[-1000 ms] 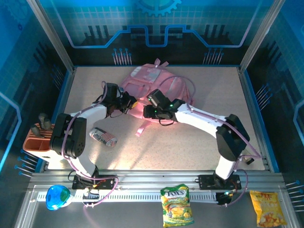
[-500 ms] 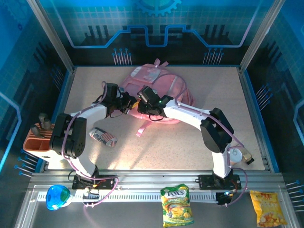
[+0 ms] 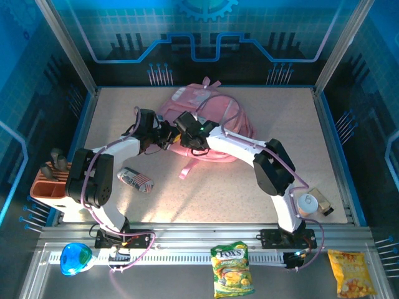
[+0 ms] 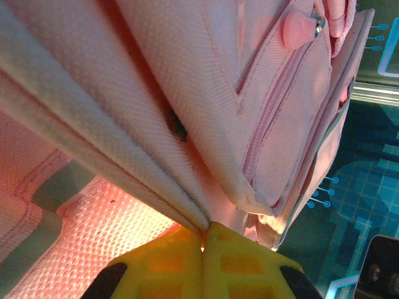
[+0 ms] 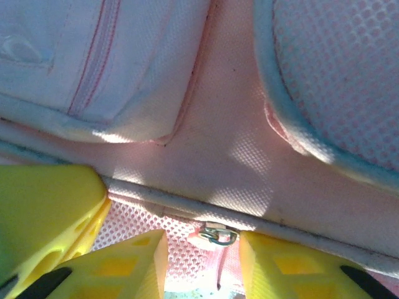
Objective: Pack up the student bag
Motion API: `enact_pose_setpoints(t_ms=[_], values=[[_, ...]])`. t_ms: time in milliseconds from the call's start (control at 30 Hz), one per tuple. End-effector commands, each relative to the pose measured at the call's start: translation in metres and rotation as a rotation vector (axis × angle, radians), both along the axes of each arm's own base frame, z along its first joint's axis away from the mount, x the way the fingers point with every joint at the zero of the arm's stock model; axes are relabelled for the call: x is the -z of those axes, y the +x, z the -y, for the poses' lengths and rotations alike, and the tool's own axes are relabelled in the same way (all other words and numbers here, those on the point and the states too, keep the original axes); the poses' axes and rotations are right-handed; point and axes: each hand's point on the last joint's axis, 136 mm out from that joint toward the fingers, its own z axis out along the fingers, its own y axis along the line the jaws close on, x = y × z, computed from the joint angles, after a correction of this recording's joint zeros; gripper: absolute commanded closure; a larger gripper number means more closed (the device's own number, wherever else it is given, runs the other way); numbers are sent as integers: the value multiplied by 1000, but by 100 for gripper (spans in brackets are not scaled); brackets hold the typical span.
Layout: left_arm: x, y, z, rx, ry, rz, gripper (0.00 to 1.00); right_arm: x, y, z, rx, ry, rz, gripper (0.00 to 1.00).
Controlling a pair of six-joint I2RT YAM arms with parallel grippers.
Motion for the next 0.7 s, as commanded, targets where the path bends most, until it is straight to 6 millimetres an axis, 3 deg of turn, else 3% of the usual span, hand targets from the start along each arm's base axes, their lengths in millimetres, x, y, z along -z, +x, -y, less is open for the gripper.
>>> enact_pose_setpoints(t_ms=[0,333,667], values=[[-24,-5,18,82,-52,41,100,16,-2,15,69,-117,-24,62],[-24,-5,17,77,-51,41,100,30,0,30,109,-214,-45,74],[-19,-1,13,61,-29,39,100,11,-10,43,57,-219,-12,86]])
